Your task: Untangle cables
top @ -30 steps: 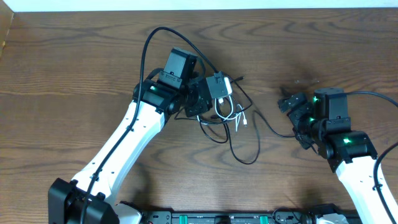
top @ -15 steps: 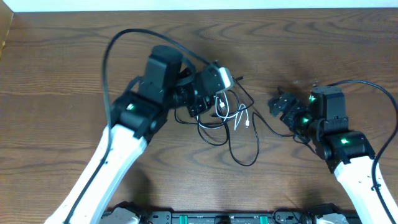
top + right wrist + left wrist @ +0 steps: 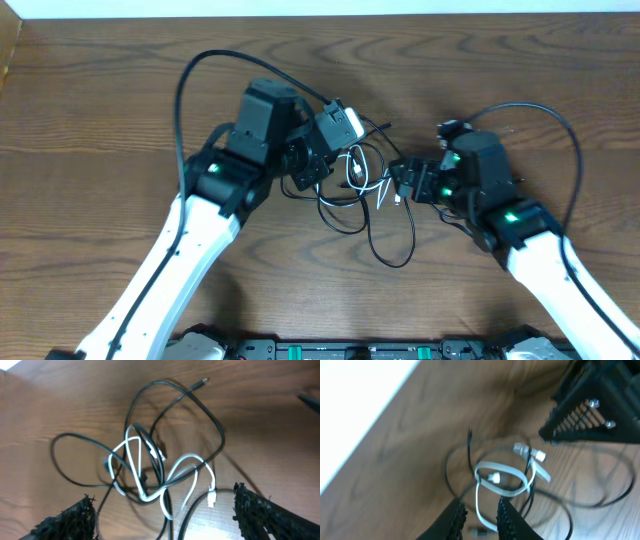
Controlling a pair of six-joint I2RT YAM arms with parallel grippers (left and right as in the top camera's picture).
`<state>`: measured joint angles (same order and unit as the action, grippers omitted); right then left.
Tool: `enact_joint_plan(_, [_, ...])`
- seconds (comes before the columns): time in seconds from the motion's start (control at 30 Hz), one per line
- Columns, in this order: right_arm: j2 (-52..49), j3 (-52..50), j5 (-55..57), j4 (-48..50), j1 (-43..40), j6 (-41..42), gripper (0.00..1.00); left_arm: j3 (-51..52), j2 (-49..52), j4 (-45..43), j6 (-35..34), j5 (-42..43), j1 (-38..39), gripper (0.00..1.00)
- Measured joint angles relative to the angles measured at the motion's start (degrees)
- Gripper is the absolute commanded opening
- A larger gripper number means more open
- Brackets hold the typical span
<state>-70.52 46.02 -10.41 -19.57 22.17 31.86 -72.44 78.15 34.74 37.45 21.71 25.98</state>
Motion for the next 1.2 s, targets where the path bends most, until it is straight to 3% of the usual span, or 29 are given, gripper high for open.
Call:
enact_joint_plan(0.13, [-6.8,0.0,0.7,6.2,1.2,-2.8,0.86,0.0,4.2,1.5,-0.1,-3.8,0.0,0.69])
enact_joint_plan(0.4, [-16.8,0.0,1.2,15.3,1.6,-5.1,0.89,0.0,10.4,1.5,-0.2,-7.1,0.0,0.76])
enact_joint_plan(0.53, [-19.3,0.0,1.2,17.6,1.6,-5.6,0.85,0.0,12.2,1.5,-0.2,-7.8,0.0,0.81])
enact_joint_plan(0.63, [-20.7,0.0,0.9,19.1,1.6,-5.6,0.73,0.0,12.7,1.4,-0.2,-8.2,0.0,0.82])
enact_joint_plan(0.73, [-22.3,0.0,-0.3,20.2,1.6,-6.0,0.40,0.0,12.8,1.4,-0.2,-8.6,0.0,0.83])
enact_joint_plan(0.77, [-22.6,0.0,-0.7,20.5,1.6,-6.3,0.31,0.0,12.8,1.4,-0.2,-8.6,0.0,0.93])
enact_joint_plan(0.8, [-22.9,0.0,-1.4,20.8,1.6,-6.8,0.24,0.0,12.8,1.4,-0.2,-8.6,0.0,0.97])
enact_joint_plan(0.83, [-23.0,0.0,-2.1,20.9,1.6,-7.0,0.11,0.0,12.8,1.4,-0.3,-8.7,0.0,0.97])
enact_joint_plan(0.93, [-23.0,0.0,-4.0,20.9,1.6,-8.0,0.01,0.0,12.8,1.3,-0.2,-8.8,0.0,0.98])
enact_joint_plan(1.2, [-23.0,0.0,-5.4,19.8,1.6,-8.5,0.01,0.0,12.8,1.1,-0.2,-8.7,0.0,0.98])
